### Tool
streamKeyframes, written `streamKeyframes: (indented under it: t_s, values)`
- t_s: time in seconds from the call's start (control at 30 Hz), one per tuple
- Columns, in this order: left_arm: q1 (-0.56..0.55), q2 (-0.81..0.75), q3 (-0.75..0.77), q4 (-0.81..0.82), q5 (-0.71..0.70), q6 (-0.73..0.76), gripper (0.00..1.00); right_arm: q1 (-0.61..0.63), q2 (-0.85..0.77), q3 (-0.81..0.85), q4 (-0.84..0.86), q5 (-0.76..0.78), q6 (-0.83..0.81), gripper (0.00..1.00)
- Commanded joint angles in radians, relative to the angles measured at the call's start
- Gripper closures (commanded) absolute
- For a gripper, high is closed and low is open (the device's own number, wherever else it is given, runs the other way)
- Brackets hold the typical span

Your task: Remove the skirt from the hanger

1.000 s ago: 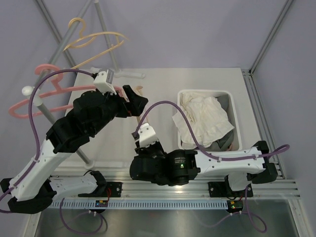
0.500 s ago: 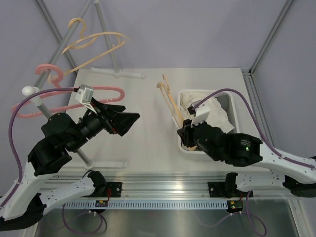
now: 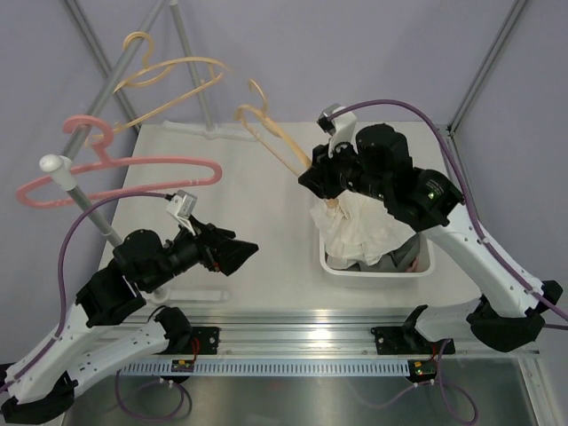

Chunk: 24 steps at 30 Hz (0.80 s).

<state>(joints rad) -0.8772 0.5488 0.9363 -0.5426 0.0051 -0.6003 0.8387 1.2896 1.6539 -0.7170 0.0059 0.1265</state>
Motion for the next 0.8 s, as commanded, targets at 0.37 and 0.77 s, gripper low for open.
streamKeyframes:
  t_s: [0.37,0.77]
  values:
    - [-0.005,-0.093,-0.131,0.041,0.058,-0.085,0.01,-0.245,0.485,0.788,-0.277,-0.823,-0.258,1.00]
    - [-0.005,-0.086,-0.197,0.069,0.095,-0.098,0.01,-0.247,0.732,0.897,-0.060,-1.184,-0.157,1.00]
